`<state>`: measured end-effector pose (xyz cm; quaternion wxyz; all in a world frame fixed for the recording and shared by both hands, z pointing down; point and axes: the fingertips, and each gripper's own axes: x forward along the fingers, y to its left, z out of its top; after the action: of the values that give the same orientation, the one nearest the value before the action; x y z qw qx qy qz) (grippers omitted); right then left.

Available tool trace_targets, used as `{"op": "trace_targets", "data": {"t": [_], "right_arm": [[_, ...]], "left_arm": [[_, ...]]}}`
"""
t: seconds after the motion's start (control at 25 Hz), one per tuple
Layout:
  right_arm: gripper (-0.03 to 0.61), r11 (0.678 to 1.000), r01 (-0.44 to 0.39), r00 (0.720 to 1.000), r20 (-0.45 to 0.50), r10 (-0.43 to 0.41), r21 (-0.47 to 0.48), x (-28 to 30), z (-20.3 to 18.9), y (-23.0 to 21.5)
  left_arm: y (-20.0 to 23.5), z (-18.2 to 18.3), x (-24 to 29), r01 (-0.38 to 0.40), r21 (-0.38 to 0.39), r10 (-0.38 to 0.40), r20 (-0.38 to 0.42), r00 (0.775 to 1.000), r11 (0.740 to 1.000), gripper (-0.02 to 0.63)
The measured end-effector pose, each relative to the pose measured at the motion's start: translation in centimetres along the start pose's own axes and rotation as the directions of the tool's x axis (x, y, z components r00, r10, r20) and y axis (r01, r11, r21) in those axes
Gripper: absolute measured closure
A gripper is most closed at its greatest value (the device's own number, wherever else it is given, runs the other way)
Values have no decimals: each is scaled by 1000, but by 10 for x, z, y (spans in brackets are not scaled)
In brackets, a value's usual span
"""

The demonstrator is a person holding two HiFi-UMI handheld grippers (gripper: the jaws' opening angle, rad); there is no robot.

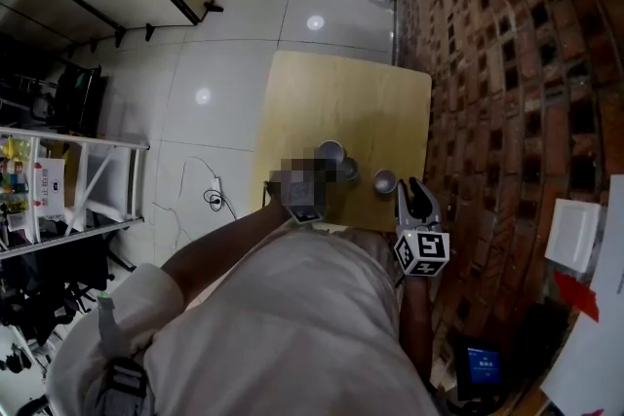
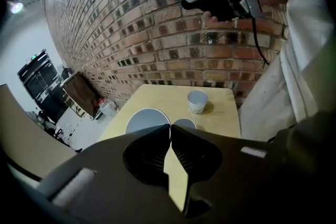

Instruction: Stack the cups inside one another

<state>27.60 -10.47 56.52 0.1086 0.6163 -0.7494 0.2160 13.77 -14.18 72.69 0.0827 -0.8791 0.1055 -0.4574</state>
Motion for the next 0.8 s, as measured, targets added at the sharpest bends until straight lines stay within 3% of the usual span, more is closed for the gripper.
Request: {"op": "trace_targets", "data": {"t": [0.36,0.8], "right_arm": [[489,999,27,1000,5,-27,26,-8,-5,-7],[489,998,50,999,0,-50,39,-14,-10,-16]], "left_arm": [[-30,14,12,81,104,-82,3,997,991,583],[-49,10,30,151,144,-147,-42,988,978,583]]}}
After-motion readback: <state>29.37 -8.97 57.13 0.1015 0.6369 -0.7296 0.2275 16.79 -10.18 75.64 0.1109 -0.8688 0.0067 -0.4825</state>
